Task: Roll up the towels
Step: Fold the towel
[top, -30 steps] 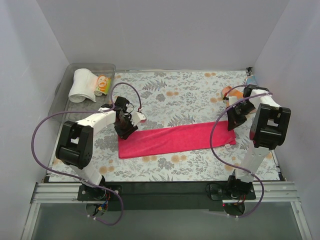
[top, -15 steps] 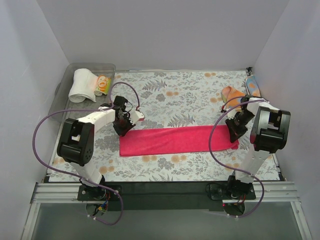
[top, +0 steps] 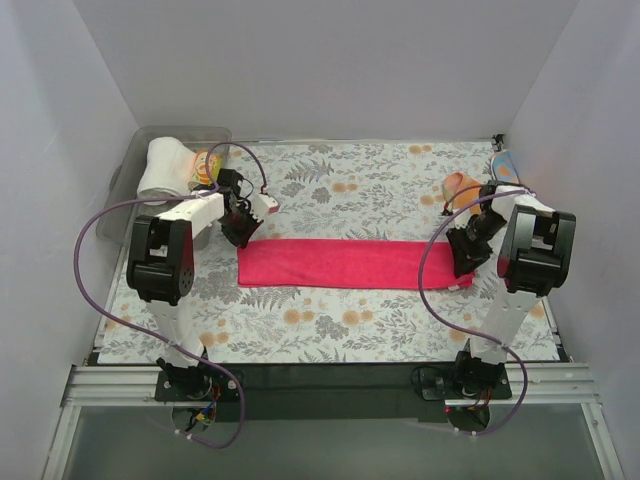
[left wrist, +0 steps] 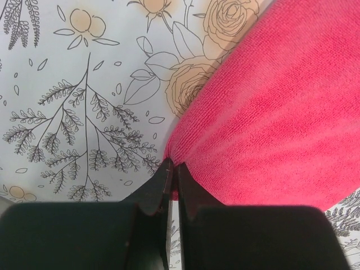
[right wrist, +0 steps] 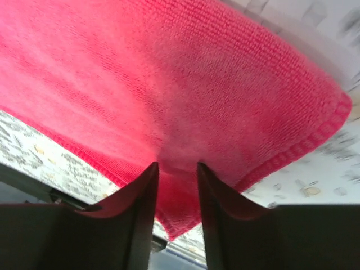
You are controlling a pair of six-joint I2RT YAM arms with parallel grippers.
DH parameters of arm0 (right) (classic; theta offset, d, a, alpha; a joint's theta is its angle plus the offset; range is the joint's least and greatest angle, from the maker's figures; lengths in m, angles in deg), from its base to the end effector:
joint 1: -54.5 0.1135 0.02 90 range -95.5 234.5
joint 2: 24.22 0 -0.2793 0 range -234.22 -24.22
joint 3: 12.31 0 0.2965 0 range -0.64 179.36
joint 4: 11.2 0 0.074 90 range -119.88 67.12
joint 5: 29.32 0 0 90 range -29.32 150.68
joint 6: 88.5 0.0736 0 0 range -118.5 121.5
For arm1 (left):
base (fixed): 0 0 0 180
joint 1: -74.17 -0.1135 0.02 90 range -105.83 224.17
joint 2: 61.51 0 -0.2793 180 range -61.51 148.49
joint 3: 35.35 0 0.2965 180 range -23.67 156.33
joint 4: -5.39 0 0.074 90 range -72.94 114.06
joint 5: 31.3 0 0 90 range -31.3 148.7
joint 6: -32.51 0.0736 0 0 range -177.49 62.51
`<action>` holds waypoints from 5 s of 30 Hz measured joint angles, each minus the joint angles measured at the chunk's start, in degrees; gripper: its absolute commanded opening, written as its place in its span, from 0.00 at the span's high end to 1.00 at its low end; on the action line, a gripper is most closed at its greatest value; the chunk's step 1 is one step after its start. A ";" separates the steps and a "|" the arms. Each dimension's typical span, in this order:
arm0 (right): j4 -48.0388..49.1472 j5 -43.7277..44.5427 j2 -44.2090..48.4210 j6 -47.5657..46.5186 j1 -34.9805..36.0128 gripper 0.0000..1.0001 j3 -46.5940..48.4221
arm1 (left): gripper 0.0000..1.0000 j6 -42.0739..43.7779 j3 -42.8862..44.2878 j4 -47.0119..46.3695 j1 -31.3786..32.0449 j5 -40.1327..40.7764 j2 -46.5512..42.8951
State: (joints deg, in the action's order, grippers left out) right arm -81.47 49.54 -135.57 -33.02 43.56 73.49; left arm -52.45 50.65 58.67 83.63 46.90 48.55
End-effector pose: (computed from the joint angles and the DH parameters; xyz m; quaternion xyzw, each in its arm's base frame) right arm 0.3703 -0.0571 0.1003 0.1983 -0.9740 -0.1089 0.0091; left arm 0.4104 -0.0836 0.1125 0.1360 0.9793 -0.1063 0.1056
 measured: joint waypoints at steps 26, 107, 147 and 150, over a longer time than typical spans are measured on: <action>4.31 -3.87 5.55 10.01 -4.28 0.47 6.54 | 0.52 -4.11 4.31 4.24 -1.46 -2.34 -0.63; 30.64 4.52 12.74 22.88 3.85 0.98 -15.08 | 0.50 -5.92 7.54 8.90 -1.46 -0.57 -4.52; 25.18 -22.80 13.31 18.38 16.79 0.99 -13.55 | 0.02 -10.12 11.06 11.98 -2.86 -4.20 -4.57; 26.34 -23.08 12.20 19.87 17.11 0.99 -13.55 | 0.02 -10.23 11.06 11.98 -2.86 -4.17 -4.57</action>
State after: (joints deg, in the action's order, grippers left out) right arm -55.13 26.46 -123.38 -13.15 60.67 59.94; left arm -62.68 61.71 70.65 80.76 42.73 43.98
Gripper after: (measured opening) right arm 0.015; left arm 0.982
